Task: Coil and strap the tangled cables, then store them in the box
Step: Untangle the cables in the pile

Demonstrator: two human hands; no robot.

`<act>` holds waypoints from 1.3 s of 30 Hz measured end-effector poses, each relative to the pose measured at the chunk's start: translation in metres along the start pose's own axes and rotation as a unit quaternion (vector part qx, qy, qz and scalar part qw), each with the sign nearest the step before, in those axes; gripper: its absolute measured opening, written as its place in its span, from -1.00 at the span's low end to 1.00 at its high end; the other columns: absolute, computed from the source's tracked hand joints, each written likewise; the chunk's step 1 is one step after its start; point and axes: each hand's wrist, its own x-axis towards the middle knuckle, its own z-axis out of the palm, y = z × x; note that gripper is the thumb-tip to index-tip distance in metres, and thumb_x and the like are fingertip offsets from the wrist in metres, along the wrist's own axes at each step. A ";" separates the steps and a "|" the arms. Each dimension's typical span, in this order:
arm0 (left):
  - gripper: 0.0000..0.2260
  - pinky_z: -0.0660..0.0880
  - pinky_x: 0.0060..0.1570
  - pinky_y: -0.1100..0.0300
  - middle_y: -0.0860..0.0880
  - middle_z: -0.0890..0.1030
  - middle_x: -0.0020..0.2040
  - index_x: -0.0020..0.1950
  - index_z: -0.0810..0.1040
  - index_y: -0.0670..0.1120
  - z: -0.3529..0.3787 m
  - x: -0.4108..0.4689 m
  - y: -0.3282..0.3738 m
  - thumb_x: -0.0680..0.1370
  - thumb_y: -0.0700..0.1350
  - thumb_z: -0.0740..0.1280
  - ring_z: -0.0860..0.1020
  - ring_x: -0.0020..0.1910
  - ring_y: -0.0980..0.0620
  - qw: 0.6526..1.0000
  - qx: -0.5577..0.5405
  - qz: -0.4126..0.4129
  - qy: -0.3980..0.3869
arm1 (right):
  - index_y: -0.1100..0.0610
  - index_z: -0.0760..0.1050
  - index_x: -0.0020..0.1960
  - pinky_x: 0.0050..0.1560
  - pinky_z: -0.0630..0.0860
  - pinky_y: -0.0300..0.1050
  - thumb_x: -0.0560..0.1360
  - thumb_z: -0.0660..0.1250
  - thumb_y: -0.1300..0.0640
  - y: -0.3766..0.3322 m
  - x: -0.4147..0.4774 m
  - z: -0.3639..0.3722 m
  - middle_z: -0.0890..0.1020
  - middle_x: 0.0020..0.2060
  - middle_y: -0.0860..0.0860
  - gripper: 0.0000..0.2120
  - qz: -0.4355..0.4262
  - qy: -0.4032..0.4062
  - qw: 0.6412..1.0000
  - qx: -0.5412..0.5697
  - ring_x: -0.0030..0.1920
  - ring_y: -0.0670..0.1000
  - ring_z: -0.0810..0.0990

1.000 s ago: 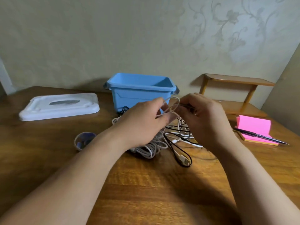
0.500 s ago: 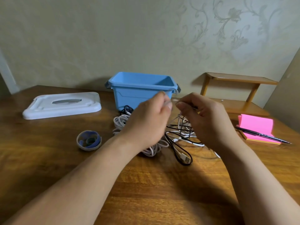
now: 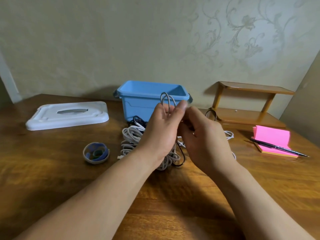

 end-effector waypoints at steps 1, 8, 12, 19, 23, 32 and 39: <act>-0.78 0.56 0.02 0.13 -0.01 0.69 -0.10 0.02 0.55 -0.04 0.001 0.000 0.001 0.71 0.10 0.34 0.67 -0.07 0.11 1.000 -0.014 -0.006 0.007 | 0.08 0.52 0.08 -0.26 0.59 0.15 0.64 0.31 0.05 -0.001 0.000 0.000 0.71 -0.18 -0.03 -0.89 -0.008 0.000 1.000 -0.002 -0.22 0.17 0.67; -0.76 0.58 -0.04 0.06 -0.03 0.59 -0.30 -0.04 0.46 -0.09 -0.005 0.010 0.008 0.79 -0.08 0.17 0.63 -0.24 0.02 0.987 -0.140 0.037 0.071 | 0.04 0.46 0.13 -0.16 0.59 0.11 0.63 0.43 0.03 0.000 0.001 -0.002 0.72 -0.06 -0.05 -0.82 0.025 -0.037 0.999 -0.018 -0.10 0.12 0.69; -0.70 0.30 -0.51 0.22 0.04 0.29 -0.39 -0.14 0.36 -0.01 -0.037 0.024 0.028 0.80 -0.03 0.15 0.24 -0.51 0.09 0.966 -0.228 0.038 0.117 | 0.00 0.54 0.00 -0.28 0.49 0.01 0.65 0.39 -0.06 0.020 0.007 -0.021 0.64 -0.24 -0.09 -0.85 0.050 -0.092 0.988 -0.111 -0.23 0.07 0.59; -0.79 0.37 -0.32 0.18 0.15 0.45 -0.33 -0.07 0.46 0.08 -0.037 0.013 0.014 0.71 0.12 0.31 0.38 -0.39 0.20 0.966 0.226 0.121 -0.018 | 0.04 0.49 -0.14 -0.29 0.40 0.01 0.61 0.29 -0.01 0.021 0.010 -0.038 0.57 -0.34 -0.04 -0.81 0.111 -0.148 0.983 0.001 -0.31 -0.01 0.50; -0.77 0.45 -0.07 0.24 0.19 0.56 -0.19 0.00 0.47 0.09 -0.017 0.000 0.009 0.65 0.22 0.33 0.54 -0.18 0.28 0.941 0.287 0.105 -0.143 | 0.10 0.49 -0.04 -0.11 0.46 0.13 0.65 0.16 -0.03 0.017 0.010 -0.043 0.57 -0.20 -0.02 -0.75 0.099 -0.136 0.975 0.143 -0.14 0.08 0.52; -0.85 0.55 0.22 -0.24 0.04 0.73 -0.14 0.06 0.61 0.04 -0.021 0.004 0.007 0.74 -0.04 0.26 0.68 -0.03 -0.03 0.948 0.254 0.053 -0.186 | 0.06 0.52 0.07 -0.06 0.60 0.12 0.69 0.37 0.11 0.017 0.008 -0.036 0.71 -0.15 -0.06 -0.96 0.075 -0.072 0.982 0.157 -0.11 0.04 0.67; -0.83 0.48 -0.32 -0.01 0.04 0.40 -0.38 -0.01 0.57 0.01 -0.014 0.002 0.003 0.73 -0.06 0.24 0.41 -0.44 0.02 0.984 0.114 0.075 -0.113 | 0.03 0.52 0.01 -0.24 0.49 -0.07 0.70 0.31 -0.04 0.019 0.009 -0.030 0.68 -0.23 -0.05 -0.83 0.100 -0.069 0.988 0.100 -0.23 -0.02 0.59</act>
